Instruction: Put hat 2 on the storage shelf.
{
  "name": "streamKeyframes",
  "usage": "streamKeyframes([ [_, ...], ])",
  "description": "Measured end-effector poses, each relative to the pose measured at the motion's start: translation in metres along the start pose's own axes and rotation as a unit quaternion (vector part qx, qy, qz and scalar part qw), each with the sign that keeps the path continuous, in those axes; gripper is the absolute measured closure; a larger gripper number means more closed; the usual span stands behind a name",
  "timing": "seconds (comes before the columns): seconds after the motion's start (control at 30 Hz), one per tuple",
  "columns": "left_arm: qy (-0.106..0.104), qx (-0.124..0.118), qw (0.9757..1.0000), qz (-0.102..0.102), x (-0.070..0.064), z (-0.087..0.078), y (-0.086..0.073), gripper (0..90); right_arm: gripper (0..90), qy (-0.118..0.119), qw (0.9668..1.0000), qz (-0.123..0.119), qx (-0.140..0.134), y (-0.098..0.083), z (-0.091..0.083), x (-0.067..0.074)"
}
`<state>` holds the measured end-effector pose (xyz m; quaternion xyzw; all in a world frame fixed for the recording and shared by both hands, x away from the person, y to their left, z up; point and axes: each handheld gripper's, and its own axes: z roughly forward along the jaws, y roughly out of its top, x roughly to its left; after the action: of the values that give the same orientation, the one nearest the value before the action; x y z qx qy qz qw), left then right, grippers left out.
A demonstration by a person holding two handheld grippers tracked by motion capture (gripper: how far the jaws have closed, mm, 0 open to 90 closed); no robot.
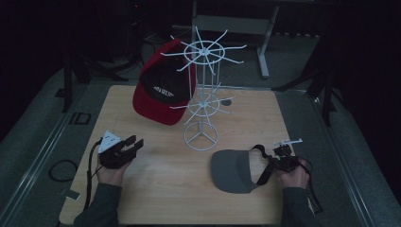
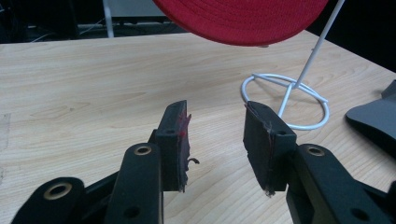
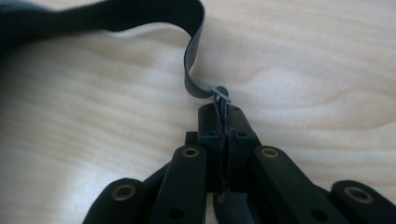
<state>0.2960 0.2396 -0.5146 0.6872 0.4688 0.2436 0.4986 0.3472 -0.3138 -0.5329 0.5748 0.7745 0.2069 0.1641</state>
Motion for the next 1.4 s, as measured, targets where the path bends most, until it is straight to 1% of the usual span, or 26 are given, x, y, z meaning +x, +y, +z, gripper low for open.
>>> streamKeyframes([
  [0.07, 0.001, -0.001, 1.0, 0.0, 0.0, 0.0, 0.0, 60.7, 87.7, -0.007, 0.9999, 0.005, -0.013, 0.003, -0.001, 0.001],
  [0.2, 0.001, -0.001, 1.0, -0.001, 0.0, 0.0, 0.0, 60.7, 87.8, -0.017, 0.9989, 0.005, -0.044, 0.01, -0.004, 0.003],
  [0.4, 0.002, -0.001, 1.0, -0.001, 0.0, 0.0, 0.0, 60.7, 87.9, -0.012, 0.9966, -0.002, -0.081, 0.025, -0.011, 0.007],
  [0.43, 0.002, -0.001, 1.0, -0.001, 0.0, 0.0, 0.0, 60.7, 87.9, -0.012, 0.9966, -0.002, -0.081, 0.025, -0.011, 0.007],
  [0.47, 0.002, -0.001, 1.0, -0.001, 0.0, 0.0, 0.0, 60.7, 87.9, -0.01, 0.9958, -0.006, -0.091, 0.029, -0.013, 0.009],
  [0.6, 0.002, -0.001, 1.0, -0.002, 0.001, 0.0, 0.0, 60.7, 87.8, -0.006, 0.9941, -0.015, -0.108, 0.038, -0.017, 0.013],
  [0.77, 0.003, -0.003, 1.0, -0.003, 0.001, -0.001, 0.0, 60.7, 87.8, -0.007, 0.9927, -0.023, -0.118, 0.046, -0.02, 0.016],
  [0.87, 0.003, -0.002, 1.0, -0.002, 0.001, 0.0, 0.0, 60.7, 87.9, -0.006, 0.9907, -0.03, -0.132, 0.053, -0.024, 0.019],
  [0.93, 0.002, -0.002, 1.0, -0.002, 0.001, 0.0, -0.001, 60.7, 87.8, 0.001, 0.9883, -0.041, -0.147, 0.055, -0.026, 0.02],
  [1.0, 0.002, -0.002, 1.0, -0.002, 0.0, 0.0, -0.001, 60.7, 87.8, -0.003, 0.9867, -0.048, -0.155, 0.057, -0.028, 0.022],
  [1.1, 0.003, -0.003, 1.0, -0.002, 0.001, 0.0, 0.0, 60.7, 87.8, -0.008, 0.9837, -0.052, -0.172, 0.06, -0.033, 0.023],
  [1.13, 0.003, -0.003, 1.0, -0.002, 0.001, 0.0, 0.0, 60.7, 87.8, -0.008, 0.9837, -0.052, -0.172, 0.06, -0.033, 0.023],
  [1.17, 0.003, -0.003, 1.0, -0.002, 0.001, 0.0, 0.0, 60.7, 87.8, -0.009, 0.9815, -0.054, -0.183, 0.062, -0.037, 0.023],
  [1.27, 0.003, -0.003, 1.0, -0.002, 0.001, 0.0, 0.0, 60.7, 87.9, -0.009, 0.9778, -0.062, -0.2, 0.065, -0.043, 0.023],
  [1.4, 0.003, -0.004, 1.0, -0.004, 0.001, 0.0, 0.0, 60.7, 87.9, -0.013, 0.9737, -0.068, -0.217, 0.069, -0.048, 0.025],
])
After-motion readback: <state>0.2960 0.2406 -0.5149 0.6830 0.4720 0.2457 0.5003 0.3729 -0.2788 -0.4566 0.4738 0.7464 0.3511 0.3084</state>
